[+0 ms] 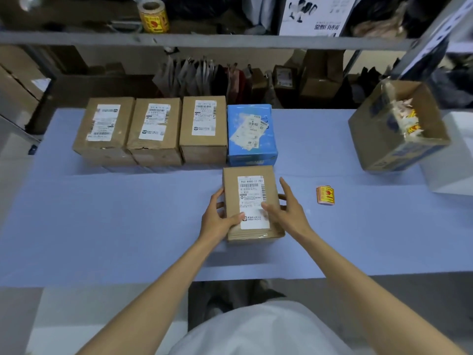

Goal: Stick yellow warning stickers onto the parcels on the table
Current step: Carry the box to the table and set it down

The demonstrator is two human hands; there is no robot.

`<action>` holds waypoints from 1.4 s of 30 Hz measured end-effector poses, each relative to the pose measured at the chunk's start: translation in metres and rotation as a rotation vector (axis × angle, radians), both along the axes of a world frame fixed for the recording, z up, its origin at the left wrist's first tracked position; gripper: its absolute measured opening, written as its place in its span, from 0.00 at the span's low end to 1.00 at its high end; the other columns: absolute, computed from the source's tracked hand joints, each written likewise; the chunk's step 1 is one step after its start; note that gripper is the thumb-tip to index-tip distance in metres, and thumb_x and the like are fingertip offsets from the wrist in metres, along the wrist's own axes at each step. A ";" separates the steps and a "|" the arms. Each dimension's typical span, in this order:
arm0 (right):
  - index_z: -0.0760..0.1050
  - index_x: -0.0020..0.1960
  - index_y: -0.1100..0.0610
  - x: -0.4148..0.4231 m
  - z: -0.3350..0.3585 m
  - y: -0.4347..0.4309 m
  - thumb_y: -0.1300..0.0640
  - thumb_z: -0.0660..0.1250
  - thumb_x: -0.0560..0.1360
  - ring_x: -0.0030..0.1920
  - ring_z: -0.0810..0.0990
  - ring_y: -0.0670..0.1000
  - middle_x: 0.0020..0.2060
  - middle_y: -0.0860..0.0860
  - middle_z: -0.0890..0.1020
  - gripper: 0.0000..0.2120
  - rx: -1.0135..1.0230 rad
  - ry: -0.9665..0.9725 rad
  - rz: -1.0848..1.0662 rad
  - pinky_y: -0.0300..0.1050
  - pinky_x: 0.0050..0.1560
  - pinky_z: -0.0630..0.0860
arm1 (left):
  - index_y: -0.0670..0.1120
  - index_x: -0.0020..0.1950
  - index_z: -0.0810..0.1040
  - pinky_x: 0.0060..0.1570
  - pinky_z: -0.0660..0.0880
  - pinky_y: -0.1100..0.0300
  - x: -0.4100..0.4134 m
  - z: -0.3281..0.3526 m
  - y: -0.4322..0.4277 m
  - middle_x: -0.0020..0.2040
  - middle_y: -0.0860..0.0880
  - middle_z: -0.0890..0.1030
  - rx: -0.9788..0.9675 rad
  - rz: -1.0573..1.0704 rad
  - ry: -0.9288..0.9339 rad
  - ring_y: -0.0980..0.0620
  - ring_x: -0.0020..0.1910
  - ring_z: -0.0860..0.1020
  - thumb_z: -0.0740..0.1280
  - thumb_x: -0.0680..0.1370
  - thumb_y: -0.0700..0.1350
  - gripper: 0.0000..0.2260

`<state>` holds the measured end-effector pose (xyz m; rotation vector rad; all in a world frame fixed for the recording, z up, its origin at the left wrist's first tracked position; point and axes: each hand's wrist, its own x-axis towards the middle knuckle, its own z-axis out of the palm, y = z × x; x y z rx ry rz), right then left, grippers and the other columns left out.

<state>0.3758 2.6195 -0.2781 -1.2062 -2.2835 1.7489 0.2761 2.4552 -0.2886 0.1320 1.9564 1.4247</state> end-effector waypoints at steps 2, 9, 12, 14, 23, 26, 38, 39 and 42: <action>0.55 0.76 0.47 -0.004 0.000 0.002 0.54 0.72 0.73 0.57 0.75 0.48 0.68 0.51 0.73 0.38 0.026 0.003 0.013 0.41 0.54 0.74 | 0.57 0.73 0.62 0.53 0.79 0.54 -0.006 -0.002 0.000 0.66 0.47 0.75 -0.001 -0.017 -0.007 0.47 0.60 0.77 0.76 0.70 0.43 0.36; 0.62 0.74 0.52 -0.003 -0.001 0.015 0.60 0.72 0.72 0.56 0.76 0.49 0.66 0.51 0.74 0.34 0.013 0.041 -0.031 0.40 0.51 0.74 | 0.55 0.74 0.64 0.55 0.78 0.55 -0.011 0.005 0.019 0.63 0.48 0.77 -0.024 -0.002 0.047 0.52 0.55 0.77 0.74 0.72 0.43 0.34; 0.66 0.71 0.49 -0.002 0.001 0.018 0.59 0.72 0.71 0.57 0.77 0.50 0.63 0.49 0.77 0.31 -0.001 0.079 -0.010 0.36 0.49 0.75 | 0.57 0.73 0.64 0.57 0.78 0.52 -0.010 0.005 0.027 0.62 0.48 0.78 -0.039 0.007 0.056 0.52 0.55 0.77 0.75 0.71 0.45 0.34; 0.67 0.68 0.44 0.001 0.000 0.018 0.54 0.71 0.69 0.55 0.79 0.48 0.58 0.44 0.79 0.29 -0.013 0.106 0.004 0.30 0.44 0.75 | 0.59 0.72 0.65 0.56 0.78 0.49 -0.010 0.004 0.028 0.59 0.49 0.80 -0.058 0.007 0.054 0.51 0.55 0.78 0.75 0.71 0.46 0.33; 0.65 0.72 0.43 0.007 -0.013 0.029 0.42 0.73 0.63 0.59 0.79 0.51 0.63 0.46 0.77 0.39 -0.080 0.105 0.025 0.53 0.57 0.79 | 0.55 0.70 0.70 0.55 0.78 0.47 -0.015 -0.001 0.034 0.54 0.46 0.82 -0.123 0.051 0.085 0.49 0.51 0.81 0.74 0.72 0.49 0.28; 0.65 0.72 0.42 0.007 -0.017 0.028 0.40 0.72 0.62 0.60 0.78 0.51 0.64 0.46 0.77 0.40 -0.083 0.122 0.012 0.54 0.58 0.79 | 0.54 0.72 0.68 0.56 0.76 0.54 -0.013 0.002 0.036 0.57 0.46 0.81 -0.133 0.042 0.112 0.51 0.51 0.79 0.72 0.74 0.48 0.27; 0.64 0.73 0.43 0.007 -0.029 0.031 0.46 0.73 0.67 0.60 0.78 0.51 0.64 0.46 0.76 0.36 -0.073 0.135 -0.007 0.53 0.56 0.80 | 0.56 0.73 0.66 0.60 0.76 0.49 -0.013 0.003 0.028 0.61 0.46 0.79 -0.090 0.018 0.041 0.50 0.57 0.78 0.77 0.69 0.47 0.35; 0.64 0.73 0.44 0.007 -0.028 0.032 0.48 0.73 0.68 0.60 0.78 0.50 0.64 0.46 0.76 0.35 -0.066 0.143 0.003 0.51 0.56 0.80 | 0.56 0.73 0.66 0.60 0.76 0.48 -0.014 0.003 0.028 0.61 0.46 0.79 -0.093 0.019 0.034 0.50 0.56 0.78 0.77 0.69 0.47 0.35; 0.67 0.72 0.48 0.006 -0.024 0.041 0.53 0.73 0.72 0.56 0.79 0.48 0.60 0.45 0.77 0.30 -0.045 0.145 0.041 0.40 0.49 0.80 | 0.54 0.71 0.67 0.57 0.76 0.54 -0.017 0.002 0.032 0.61 0.47 0.78 -0.112 0.024 0.058 0.51 0.56 0.77 0.76 0.70 0.47 0.32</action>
